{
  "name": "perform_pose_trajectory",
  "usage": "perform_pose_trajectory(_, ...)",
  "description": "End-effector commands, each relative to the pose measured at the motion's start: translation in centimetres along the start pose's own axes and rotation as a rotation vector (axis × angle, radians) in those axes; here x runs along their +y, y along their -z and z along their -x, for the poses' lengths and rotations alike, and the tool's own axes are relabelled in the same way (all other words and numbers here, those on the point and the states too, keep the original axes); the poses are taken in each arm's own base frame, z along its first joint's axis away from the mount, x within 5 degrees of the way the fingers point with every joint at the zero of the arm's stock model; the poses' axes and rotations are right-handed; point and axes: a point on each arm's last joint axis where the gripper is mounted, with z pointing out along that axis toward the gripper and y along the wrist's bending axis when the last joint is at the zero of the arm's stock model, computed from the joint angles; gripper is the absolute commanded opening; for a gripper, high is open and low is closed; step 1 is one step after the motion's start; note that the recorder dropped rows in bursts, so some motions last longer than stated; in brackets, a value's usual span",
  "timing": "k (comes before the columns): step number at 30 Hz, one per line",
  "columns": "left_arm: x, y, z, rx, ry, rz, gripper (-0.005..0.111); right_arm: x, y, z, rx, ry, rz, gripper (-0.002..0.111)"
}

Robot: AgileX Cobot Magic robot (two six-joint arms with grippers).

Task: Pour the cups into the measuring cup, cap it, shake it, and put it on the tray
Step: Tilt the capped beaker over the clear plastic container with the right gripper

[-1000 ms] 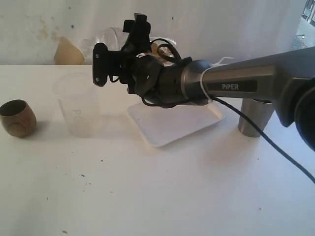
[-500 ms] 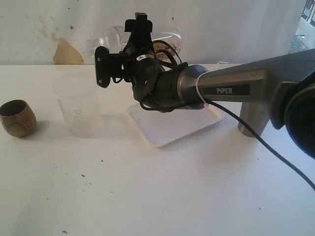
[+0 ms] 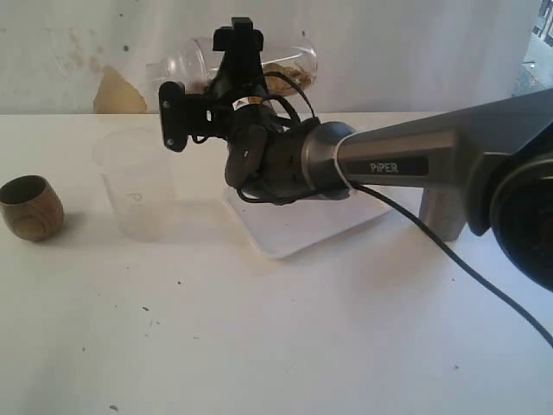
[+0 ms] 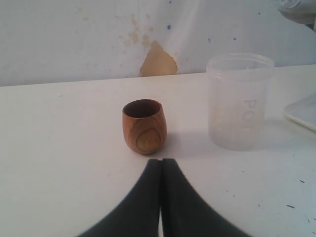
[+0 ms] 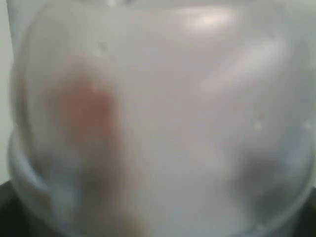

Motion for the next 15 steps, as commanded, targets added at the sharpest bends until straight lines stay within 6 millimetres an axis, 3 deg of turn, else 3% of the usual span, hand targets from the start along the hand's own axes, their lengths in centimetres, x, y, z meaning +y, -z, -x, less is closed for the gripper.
perform_pose_trajectory(1, 0.01, 0.02, 0.02, -0.011, -0.005, 0.001, 0.0, -2.18, 0.23, 0.53, -0.02, 0.063, -0.125, 0.0)
perform_pose_trajectory(15, 0.01, 0.02, 0.02, -0.011, -0.005, 0.001, 0.0, -1.42, 0.09, 0.95, -0.08, 0.135, -0.117, 0.0)
